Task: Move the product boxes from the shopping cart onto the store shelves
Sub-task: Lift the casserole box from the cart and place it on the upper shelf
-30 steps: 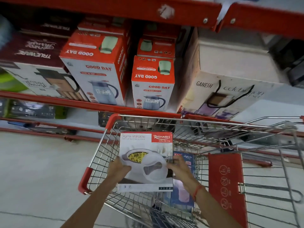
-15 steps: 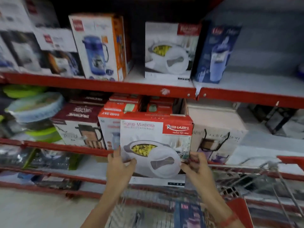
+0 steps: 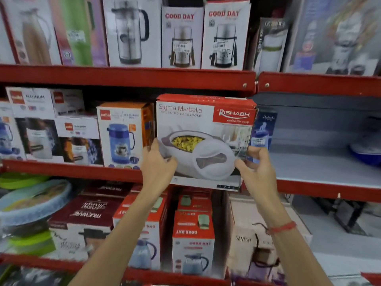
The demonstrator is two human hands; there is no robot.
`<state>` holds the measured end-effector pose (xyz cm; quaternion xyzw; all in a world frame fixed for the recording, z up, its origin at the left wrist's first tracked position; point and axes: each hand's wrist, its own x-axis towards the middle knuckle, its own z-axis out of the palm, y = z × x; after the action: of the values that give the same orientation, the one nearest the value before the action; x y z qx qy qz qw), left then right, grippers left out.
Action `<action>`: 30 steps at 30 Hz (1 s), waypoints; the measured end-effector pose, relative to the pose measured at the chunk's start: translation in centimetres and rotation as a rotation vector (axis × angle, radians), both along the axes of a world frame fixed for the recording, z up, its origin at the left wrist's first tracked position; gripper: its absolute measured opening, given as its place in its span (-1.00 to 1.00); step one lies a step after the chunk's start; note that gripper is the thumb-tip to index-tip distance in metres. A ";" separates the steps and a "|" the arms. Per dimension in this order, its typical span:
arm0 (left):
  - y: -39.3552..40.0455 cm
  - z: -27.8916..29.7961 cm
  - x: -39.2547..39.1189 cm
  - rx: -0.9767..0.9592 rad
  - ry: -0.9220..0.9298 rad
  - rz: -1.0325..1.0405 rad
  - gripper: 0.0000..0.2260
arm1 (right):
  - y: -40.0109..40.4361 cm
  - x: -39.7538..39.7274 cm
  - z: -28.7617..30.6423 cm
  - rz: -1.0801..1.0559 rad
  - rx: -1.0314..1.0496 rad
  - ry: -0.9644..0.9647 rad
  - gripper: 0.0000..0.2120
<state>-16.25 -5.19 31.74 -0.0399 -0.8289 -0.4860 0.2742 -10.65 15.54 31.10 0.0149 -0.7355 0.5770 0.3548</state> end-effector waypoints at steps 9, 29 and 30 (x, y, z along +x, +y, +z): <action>2.9 -0.3 -7.6 -0.017 -0.111 -0.096 -0.34 | 2.8 -9.0 -0.6 -0.090 0.009 -0.058 -0.71; 2.5 -6.0 -4.0 -0.210 0.105 -0.144 -0.51 | 1.1 -4.8 -5.3 -0.205 0.110 -0.046 -0.63; 2.7 -6.8 -2.8 -0.217 0.116 -0.185 -0.55 | 1.0 -3.5 -6.1 -0.195 0.111 -0.032 -0.68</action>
<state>-19.09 -2.44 24.92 -0.1734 -0.8522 -0.4134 0.2699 -14.18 16.50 25.00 -0.0465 -0.7699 0.4982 0.3961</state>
